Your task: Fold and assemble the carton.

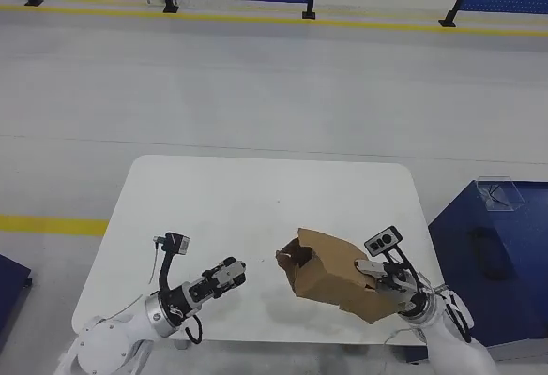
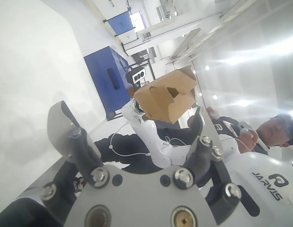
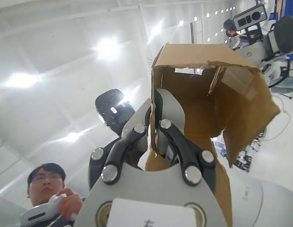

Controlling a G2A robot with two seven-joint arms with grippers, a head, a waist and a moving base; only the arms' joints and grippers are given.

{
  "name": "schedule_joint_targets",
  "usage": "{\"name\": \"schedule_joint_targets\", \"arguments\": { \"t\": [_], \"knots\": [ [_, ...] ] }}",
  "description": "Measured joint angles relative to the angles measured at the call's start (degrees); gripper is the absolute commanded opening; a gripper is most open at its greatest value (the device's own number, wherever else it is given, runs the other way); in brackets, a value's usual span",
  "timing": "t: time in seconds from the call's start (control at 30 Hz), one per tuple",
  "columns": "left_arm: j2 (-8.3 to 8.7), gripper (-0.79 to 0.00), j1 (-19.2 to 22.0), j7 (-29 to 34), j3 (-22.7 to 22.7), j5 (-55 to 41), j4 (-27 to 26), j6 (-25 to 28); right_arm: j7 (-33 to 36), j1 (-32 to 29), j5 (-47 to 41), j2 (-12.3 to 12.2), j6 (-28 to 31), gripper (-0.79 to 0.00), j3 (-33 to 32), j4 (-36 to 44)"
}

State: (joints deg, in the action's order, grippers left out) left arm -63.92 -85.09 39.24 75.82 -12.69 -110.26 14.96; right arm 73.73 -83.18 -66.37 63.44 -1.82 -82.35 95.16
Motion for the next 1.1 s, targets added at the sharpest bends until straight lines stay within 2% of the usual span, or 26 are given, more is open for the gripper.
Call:
{"name": "schedule_joint_targets", "arguments": {
  "t": [0.27,0.47,0.6,0.7,0.9,1.1],
  "knots": [
    [-0.27,0.0,0.7,-0.9,-3.7,4.8,-0.8,2.0,3.3,-1.0,4.2,-0.1,0.8,-0.785,1.2,0.1],
    [-0.25,0.0,0.3,-2.2,-4.6,9.2,-2.1,3.3,4.5,-1.7,5.5,-0.2,1.2,-0.785,1.1,-0.3],
    [-0.35,0.0,-0.5,-4.4,-4.7,8.3,-2.7,5.4,4.0,-1.6,4.5,-0.2,1.2,-0.785,0.4,-0.7],
    [-0.25,0.0,-1.0,-3.7,-4.8,8.8,-3.2,6.8,4.1,-1.5,5.0,-0.2,1.1,-0.785,0.4,-0.8],
    [-0.36,0.0,-0.1,-5.8,-6.0,15.2,-2.6,3.9,6.4,-2.0,6.8,-0.3,0.7,-0.785,1.2,-0.4],
    [-0.85,0.0,1.7,-9.5,-6.8,12.5,-0.9,0.3,8.5,-2.4,6.1,-0.5,-0.1,-0.785,1.1,0.3]
  ]
}}
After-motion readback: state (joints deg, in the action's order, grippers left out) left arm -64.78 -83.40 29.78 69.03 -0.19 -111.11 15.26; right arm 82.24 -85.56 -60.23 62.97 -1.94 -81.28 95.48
